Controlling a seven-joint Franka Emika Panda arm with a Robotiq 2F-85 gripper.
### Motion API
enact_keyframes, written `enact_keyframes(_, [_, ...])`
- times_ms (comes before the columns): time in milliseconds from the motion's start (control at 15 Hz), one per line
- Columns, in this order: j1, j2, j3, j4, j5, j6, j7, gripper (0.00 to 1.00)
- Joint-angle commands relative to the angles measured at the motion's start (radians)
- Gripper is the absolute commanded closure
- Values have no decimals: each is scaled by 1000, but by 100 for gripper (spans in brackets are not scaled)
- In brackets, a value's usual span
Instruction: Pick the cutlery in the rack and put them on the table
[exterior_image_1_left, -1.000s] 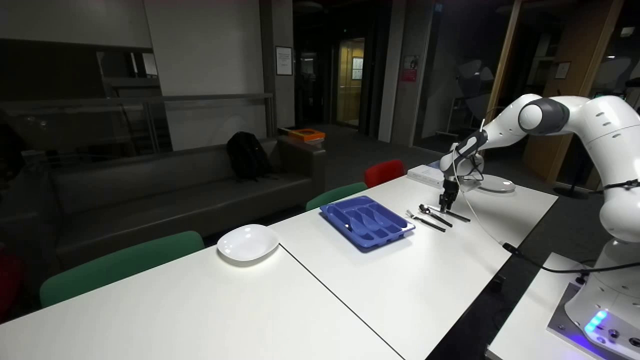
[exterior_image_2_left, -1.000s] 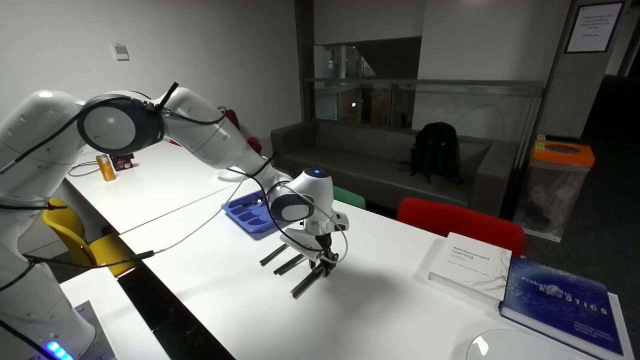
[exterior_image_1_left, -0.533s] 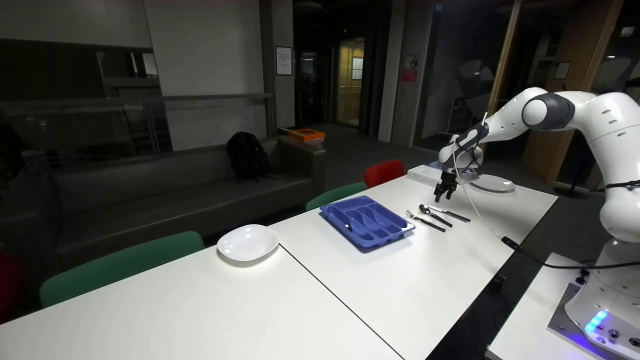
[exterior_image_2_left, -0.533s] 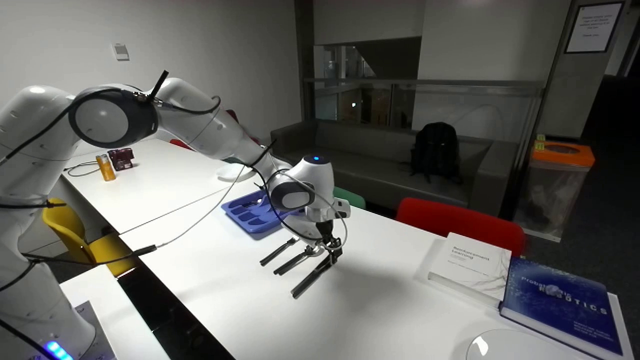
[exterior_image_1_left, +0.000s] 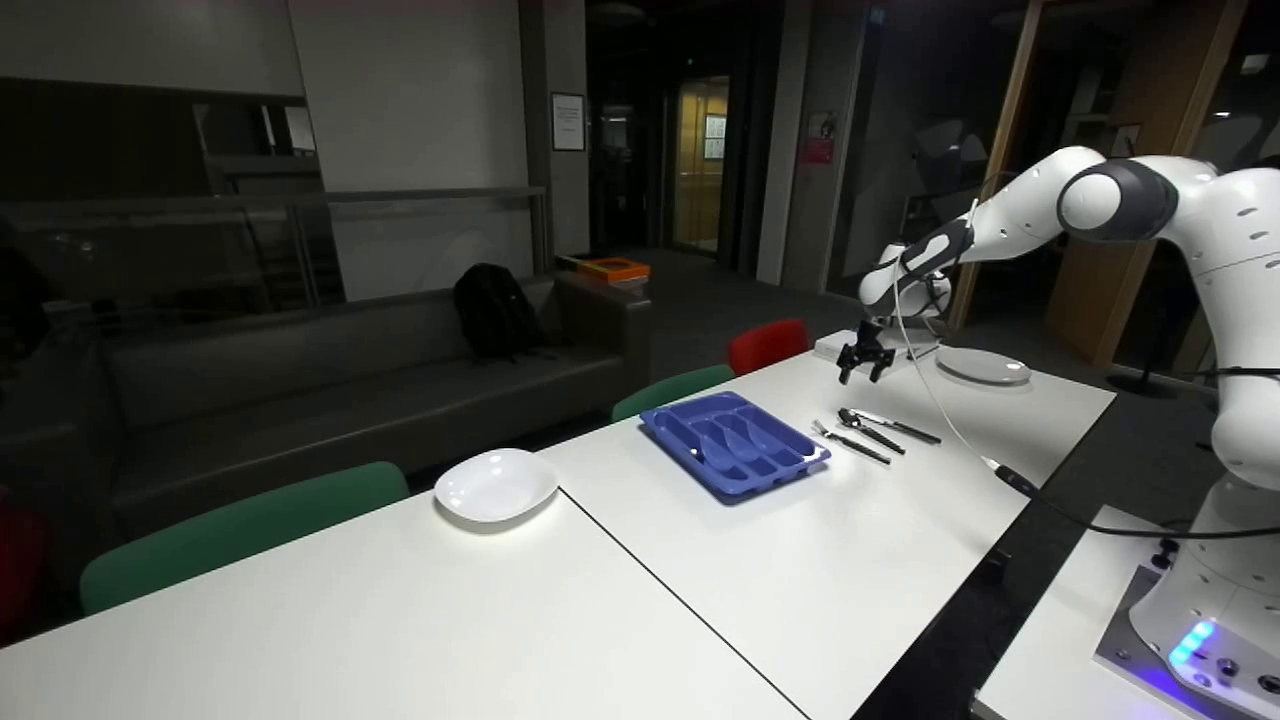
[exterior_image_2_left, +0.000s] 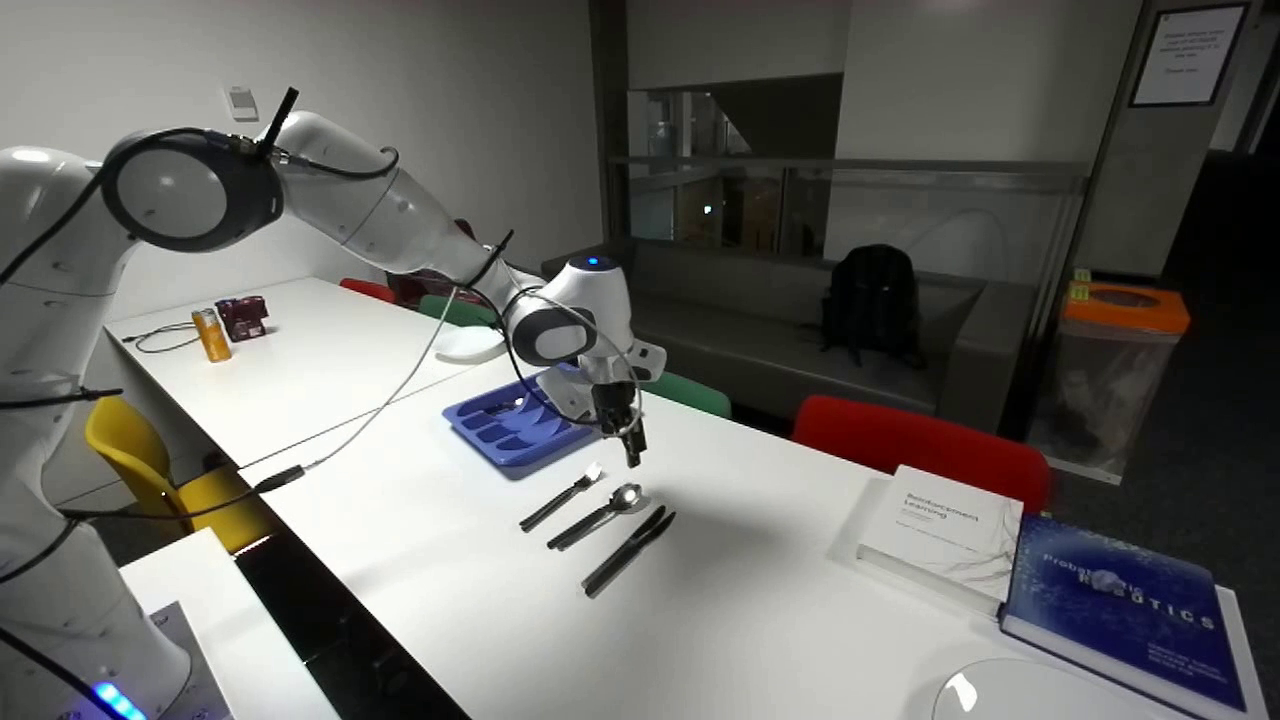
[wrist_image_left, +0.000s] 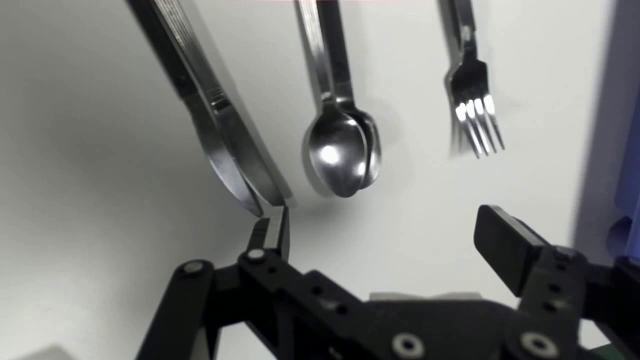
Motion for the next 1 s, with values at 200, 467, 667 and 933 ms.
enact_keyframes(200, [172, -127, -67, -133, -43, -42, 257, 0])
enact_keyframes(467, [245, -190, -77, -188, -95, -29, 316, 0])
enact_keyframes(667, [286, -230, -67, -216, -131, -22, 342, 0])
enact_keyframes(933, [333, -256, -49, -221, -161, -43, 354, 0])
